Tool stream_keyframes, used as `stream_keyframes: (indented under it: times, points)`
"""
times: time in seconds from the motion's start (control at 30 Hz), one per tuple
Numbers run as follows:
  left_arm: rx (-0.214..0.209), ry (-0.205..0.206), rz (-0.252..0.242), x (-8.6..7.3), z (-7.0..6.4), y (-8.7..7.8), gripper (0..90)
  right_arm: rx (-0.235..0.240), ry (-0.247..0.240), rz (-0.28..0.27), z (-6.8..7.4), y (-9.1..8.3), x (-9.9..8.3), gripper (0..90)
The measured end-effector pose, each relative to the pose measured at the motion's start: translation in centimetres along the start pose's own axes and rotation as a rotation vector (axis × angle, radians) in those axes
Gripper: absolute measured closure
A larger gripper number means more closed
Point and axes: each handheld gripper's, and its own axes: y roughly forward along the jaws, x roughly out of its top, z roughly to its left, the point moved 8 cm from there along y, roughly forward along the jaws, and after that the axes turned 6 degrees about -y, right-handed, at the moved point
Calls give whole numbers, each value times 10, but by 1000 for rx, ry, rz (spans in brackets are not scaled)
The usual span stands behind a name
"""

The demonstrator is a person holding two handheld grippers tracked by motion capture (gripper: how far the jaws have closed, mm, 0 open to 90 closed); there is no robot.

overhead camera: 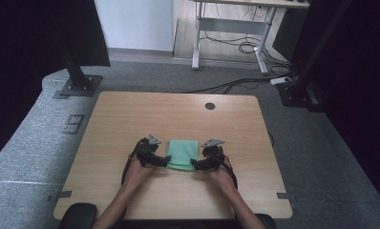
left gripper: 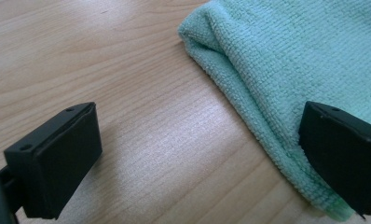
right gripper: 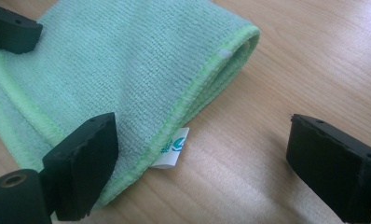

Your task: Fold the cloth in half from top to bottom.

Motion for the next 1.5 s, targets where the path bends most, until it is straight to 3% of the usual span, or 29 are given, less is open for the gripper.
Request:
stream_keyframes:
  times: [0.3, 0.63, 0.73, 0.93, 1.3, 1.5]
  points:
    - [-18, -18, 7, 2, 3, 2, 7, 1, 17, -8, -3, 3, 2, 91]
    - [-29, 3, -18, 2, 1, -2, 21, 22, 41, -5, -3, 2, 3, 117]
    - [-45, -10, -32, 3, -1, -5, 30, 29, 42, -14, -3, -3, 6, 129]
    - [-61, 36, -44, 6, -10, -16, 28, 18, 28, -16, -5, -13, 9, 130]
    - [-103, 62, -39, 4, -18, -36, 13, 63, 1, -7, -3, -33, 6, 128]
    - [-103, 73, -52, 2, -17, -49, 12, 65, -7, -18, -4, -47, 6, 114]
